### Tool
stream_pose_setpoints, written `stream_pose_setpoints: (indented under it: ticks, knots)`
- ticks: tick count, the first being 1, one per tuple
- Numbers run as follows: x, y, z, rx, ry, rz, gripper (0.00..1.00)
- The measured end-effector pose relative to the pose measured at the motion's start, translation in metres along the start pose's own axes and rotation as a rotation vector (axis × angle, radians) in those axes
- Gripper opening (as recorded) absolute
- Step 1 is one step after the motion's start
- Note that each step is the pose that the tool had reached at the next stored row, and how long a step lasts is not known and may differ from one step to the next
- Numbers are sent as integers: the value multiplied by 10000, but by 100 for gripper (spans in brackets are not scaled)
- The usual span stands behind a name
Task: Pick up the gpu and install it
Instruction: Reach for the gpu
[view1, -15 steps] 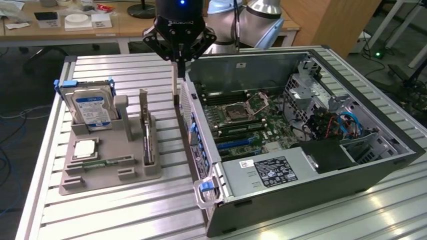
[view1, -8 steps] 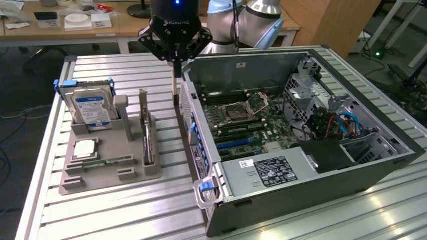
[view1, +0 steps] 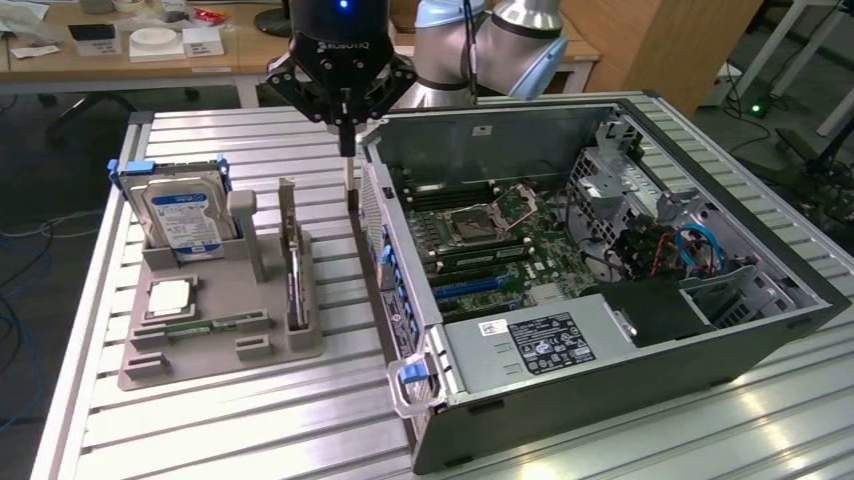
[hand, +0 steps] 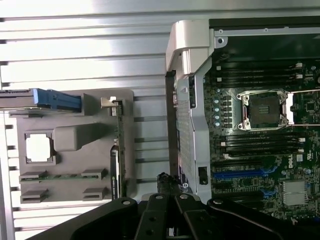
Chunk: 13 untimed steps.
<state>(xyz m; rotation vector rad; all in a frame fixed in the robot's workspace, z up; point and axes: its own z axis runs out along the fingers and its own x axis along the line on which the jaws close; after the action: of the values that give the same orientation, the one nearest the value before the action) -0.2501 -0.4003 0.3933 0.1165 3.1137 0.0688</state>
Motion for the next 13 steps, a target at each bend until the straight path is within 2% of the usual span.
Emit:
stream_pose_setpoints:
  ticks: [13]
  knots:
    - [136, -11, -4, 0, 0, 0, 11]
